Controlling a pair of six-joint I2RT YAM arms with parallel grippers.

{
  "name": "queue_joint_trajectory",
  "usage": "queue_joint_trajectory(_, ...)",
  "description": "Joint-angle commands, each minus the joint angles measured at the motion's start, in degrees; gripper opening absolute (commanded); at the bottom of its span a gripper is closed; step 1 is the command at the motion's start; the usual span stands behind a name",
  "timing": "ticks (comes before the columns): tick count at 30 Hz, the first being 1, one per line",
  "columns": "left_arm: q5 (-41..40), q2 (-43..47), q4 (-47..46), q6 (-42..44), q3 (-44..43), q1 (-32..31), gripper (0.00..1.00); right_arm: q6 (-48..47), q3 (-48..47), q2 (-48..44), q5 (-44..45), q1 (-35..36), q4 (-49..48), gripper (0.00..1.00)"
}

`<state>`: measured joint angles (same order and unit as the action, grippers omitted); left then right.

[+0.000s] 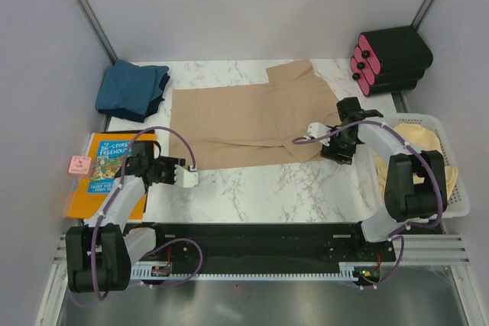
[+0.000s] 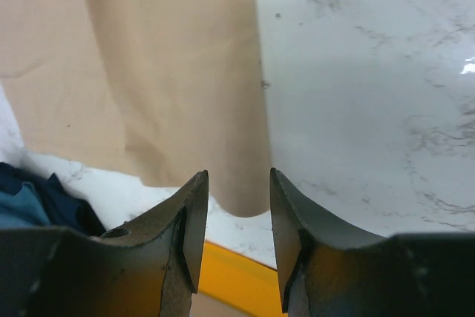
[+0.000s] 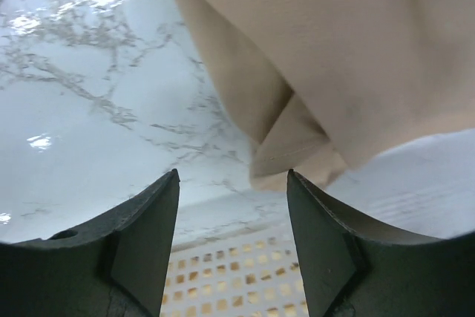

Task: Fold and stack the t-shirts
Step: Fold the flattened tshirt in 1/3 of the way

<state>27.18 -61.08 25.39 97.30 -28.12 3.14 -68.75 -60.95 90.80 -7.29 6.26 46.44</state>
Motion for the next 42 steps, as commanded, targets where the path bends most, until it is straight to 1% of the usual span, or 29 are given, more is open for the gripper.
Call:
queue_joint_trajectory(1,3.23,-0.44,2.30,5.45,0.52,0.12,0.45,1.86,2.41,-1.42,-2.12,0.07,-1.43,0.66)
queue_joint_trajectory(5,3.41,-3.16,2.30,5.89,-0.18,0.20,0.45,3.88,3.99,0.16,-2.03,0.15,-4.68,0.66)
queue_joint_trajectory(9,3.23,-4.92,1.77,6.85,-0.09,0.12,0.42,6.25,4.87,1.22,-0.28,0.15,-10.56,0.65)
queue_joint_trajectory(15,2.35,-6.33,0.63,8.26,0.52,0.03,0.41,4.94,4.79,1.92,1.49,-0.90,-11.98,0.65)
queue_joint_trajectory(17,2.35,-7.21,0.19,8.08,0.52,0.03,0.38,4.94,5.05,2.62,1.84,-1.16,-12.59,0.64)
queue_joint_trajectory(20,2.09,-7.82,-0.16,7.82,0.43,0.03,0.27,5.12,5.58,3.15,1.84,-1.34,-13.30,0.60)
queue_joint_trajectory(21,1.91,-7.83,-0.25,7.91,0.52,0.11,0.21,5.12,5.66,3.32,1.93,-1.34,-13.39,0.56)
queue_joint_trajectory(22,1.56,-8.00,-0.34,7.91,0.61,0.03,0.19,5.21,5.75,3.67,1.93,-1.34,-13.48,0.53)
queue_joint_trajectory(23,1.47,-8.09,-0.43,7.91,0.61,0.11,0.17,5.21,5.84,3.85,1.93,-1.43,-13.56,0.47)
queue_joint_trajectory(24,1.30,-8.18,-0.43,7.91,0.52,0.03,0.13,5.12,5.84,4.11,1.93,-1.43,-13.48,0.44)
queue_joint_trajectory(25,1.04,-8.18,-0.51,7.91,0.52,0.03,0.11,5.03,5.93,4.38,2.01,-1.52,-13.48,0.41)
queue_joint_trajectory(26,0.95,-8.27,-0.43,7.91,0.43,0.03,0.09,4.86,6.02,4.55,2.10,-1.52,-13.56,0.36)
queue_joint_trajectory(27,0.68,-8.35,-0.51,8.17,0.52,0.03,0.04,4.77,6.10,4.56,2.10,-1.60,-13.56,0.33)
queue_joint_trajectory(28,0.25,-8.35,-0.51,8.26,0.52,0.03,0.02,4.68,6.28,4.73,2.19,-1.60,-13.39,0.30)
queue_joint_trajectory(29,-0.02,-8.44,-0.51,8.26,0.52,0.03,0.02,4.50,6.45,4.56,2.28,-1.69,-13.39,0.26)
queue_joint_trajectory(32,-0.99,-8.35,-0.34,8.35,0.70,0.11,0.02,4.15,7.07,3.94,2.37,-1.87,-12.87,0.17)
queue_joint_trajectory(36,-2.83,-8.35,1.24,9.57,0.96,0.20,0.02,2.75,7.69,3.15,2.28,-2.04,-10.93,0.10)
queue_joint_trajectory(42,-2.75,-7.30,2.82,9.49,1.84,0.38,0.02,1.69,9.44,1.31,1.93,-2.39,-9.61,0.02)
